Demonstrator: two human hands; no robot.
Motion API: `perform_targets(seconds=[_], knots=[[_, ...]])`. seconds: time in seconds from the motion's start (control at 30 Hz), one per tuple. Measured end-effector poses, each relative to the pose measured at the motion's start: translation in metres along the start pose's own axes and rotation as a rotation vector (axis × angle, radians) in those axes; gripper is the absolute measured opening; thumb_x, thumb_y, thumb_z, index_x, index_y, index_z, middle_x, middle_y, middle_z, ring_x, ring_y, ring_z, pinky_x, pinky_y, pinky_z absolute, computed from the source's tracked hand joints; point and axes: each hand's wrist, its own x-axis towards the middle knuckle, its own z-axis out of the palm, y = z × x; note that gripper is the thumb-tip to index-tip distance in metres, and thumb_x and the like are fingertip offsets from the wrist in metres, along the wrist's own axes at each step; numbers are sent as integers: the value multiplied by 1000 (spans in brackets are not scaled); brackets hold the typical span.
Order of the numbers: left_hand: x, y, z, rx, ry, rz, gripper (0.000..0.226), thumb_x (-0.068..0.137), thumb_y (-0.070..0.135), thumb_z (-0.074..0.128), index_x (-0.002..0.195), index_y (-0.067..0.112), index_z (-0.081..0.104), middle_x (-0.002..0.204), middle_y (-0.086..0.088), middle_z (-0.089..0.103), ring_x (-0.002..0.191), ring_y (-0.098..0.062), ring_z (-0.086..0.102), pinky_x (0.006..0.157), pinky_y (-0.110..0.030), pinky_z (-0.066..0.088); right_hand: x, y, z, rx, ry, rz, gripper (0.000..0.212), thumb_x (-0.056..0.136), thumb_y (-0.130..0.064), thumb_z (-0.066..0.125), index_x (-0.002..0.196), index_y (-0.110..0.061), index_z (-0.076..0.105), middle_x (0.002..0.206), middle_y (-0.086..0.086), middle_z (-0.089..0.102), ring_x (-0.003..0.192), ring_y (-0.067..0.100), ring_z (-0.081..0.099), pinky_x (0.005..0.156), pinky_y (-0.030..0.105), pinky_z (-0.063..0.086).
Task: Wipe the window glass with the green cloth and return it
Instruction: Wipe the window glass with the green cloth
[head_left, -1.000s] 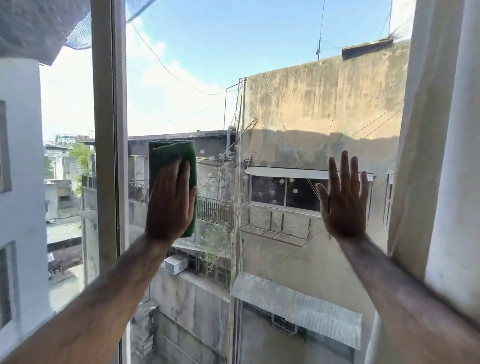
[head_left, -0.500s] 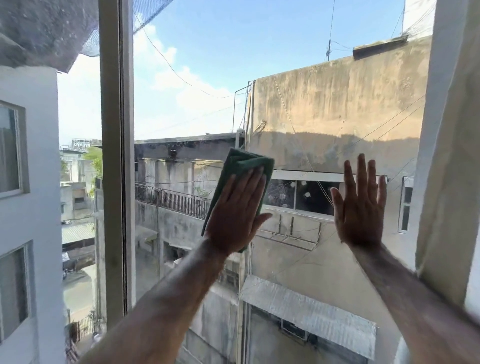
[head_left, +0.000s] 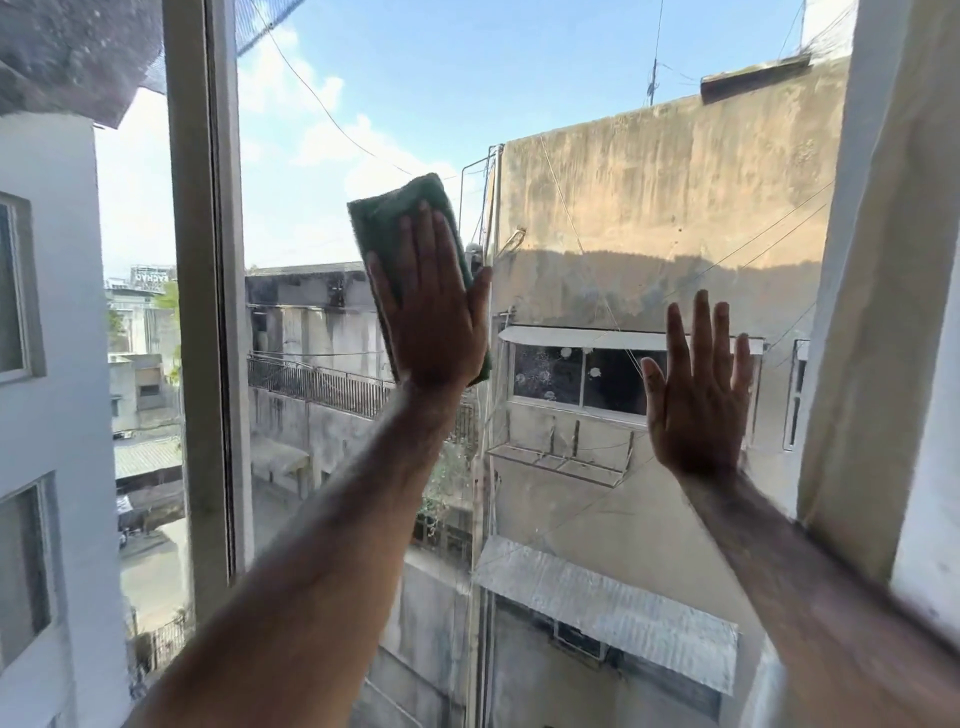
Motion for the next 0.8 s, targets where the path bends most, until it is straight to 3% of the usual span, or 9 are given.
perform_targets(seconds=[0.1, 0.23, 0.3, 0.4, 0.5, 0.57, 0.63, 0.8], knots=[[-54, 31, 18, 6, -84, 341, 74, 108, 58, 21, 162, 8, 24, 172, -12, 24, 160, -30, 17, 127, -60, 20, -1, 0, 0, 16, 10, -19, 63, 115, -43, 28, 171, -16, 21, 181, 15, 15, 169, 32, 12, 135, 59, 16], [-139, -7, 13, 88, -191, 642, 75, 108, 60, 30, 164, 12, 18, 174, -9, 16, 161, -28, 12, 122, -62, 30, 0, 0, 0, 13, 21, -25, 62, 115, -44, 26, 171, -15, 23, 180, 15, 16, 168, 34, 13, 134, 61, 18], [-154, -40, 3, 73, -201, 632, 72, 107, 56, 38, 162, 11, 26, 172, -8, 24, 160, -28, 17, 120, -63, 33, 1, -2, 0, 16, 16, -18, 62, 115, -43, 25, 171, -16, 23, 180, 14, 16, 168, 33, 13, 134, 60, 17], [-129, -61, -4, 31, -150, 376, 69, 107, 48, 46, 160, 8, 31, 169, -13, 29, 158, -31, 23, 124, -65, 25, -2, -4, -1, 22, 22, -13, 61, 116, -42, 25, 171, -16, 24, 180, 14, 17, 168, 32, 13, 135, 59, 17], [-68, -33, 0, 19, -53, 45, 68, 109, 50, 33, 162, 7, 26, 170, -12, 28, 159, -29, 20, 126, -62, 20, -3, -3, -1, 33, 28, -13, 60, 116, -40, 25, 170, -15, 26, 180, 14, 19, 168, 32, 13, 135, 58, 16], [-31, -1, 5, 0, -22, -62, 69, 108, 52, 27, 163, 9, 24, 171, -10, 26, 160, -28, 19, 127, -61, 19, -3, -4, -1, 57, 42, -10, 57, 117, -37, 25, 169, -15, 29, 179, 14, 21, 168, 32, 15, 136, 57, 16], [-16, 30, 13, -17, -11, -10, 70, 107, 52, 27, 161, 8, 28, 170, -11, 28, 159, -29, 22, 127, -61, 19, -3, -3, -1, 84, 59, -11, 55, 117, -33, 26, 169, -15, 31, 179, 14, 23, 168, 31, 16, 136, 57, 16], [-77, 64, 33, -52, -115, 478, 70, 109, 55, 32, 163, 11, 24, 172, -9, 23, 161, -29, 14, 125, -62, 21, -2, -2, 1, 109, 89, -26, 51, 117, -25, 33, 167, -13, 34, 178, 14, 26, 167, 32, 19, 137, 55, 15]])
